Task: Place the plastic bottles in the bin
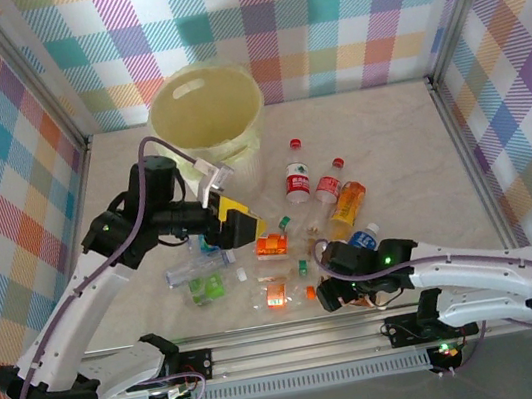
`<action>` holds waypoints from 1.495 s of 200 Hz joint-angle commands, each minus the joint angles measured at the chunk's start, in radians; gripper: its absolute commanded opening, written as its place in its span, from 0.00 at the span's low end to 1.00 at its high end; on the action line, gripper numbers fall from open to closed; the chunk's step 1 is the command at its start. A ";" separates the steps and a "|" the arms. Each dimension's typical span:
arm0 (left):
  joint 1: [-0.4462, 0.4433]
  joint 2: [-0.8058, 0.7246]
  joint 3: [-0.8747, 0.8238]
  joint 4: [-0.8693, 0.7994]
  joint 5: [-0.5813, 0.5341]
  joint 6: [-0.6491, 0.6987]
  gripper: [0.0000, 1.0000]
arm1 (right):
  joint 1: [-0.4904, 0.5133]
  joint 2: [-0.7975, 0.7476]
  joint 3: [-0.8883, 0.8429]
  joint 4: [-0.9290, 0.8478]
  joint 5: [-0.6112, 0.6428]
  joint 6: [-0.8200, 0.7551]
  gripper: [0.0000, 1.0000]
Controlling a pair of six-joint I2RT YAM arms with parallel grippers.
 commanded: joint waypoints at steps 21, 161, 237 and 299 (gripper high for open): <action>-0.013 -0.018 -0.028 0.025 -0.019 0.000 1.00 | 0.026 0.054 -0.008 0.012 0.029 -0.026 0.91; -0.047 -0.021 -0.092 0.091 -0.038 -0.034 1.00 | 0.059 0.250 0.059 0.033 0.150 -0.025 0.79; -0.072 0.005 -0.102 0.131 -0.057 -0.060 1.00 | 0.059 0.146 0.044 0.006 0.232 -0.030 0.60; -0.113 -0.030 -0.192 0.341 -0.109 -0.185 1.00 | -0.014 -0.040 0.063 0.079 0.122 -0.024 0.55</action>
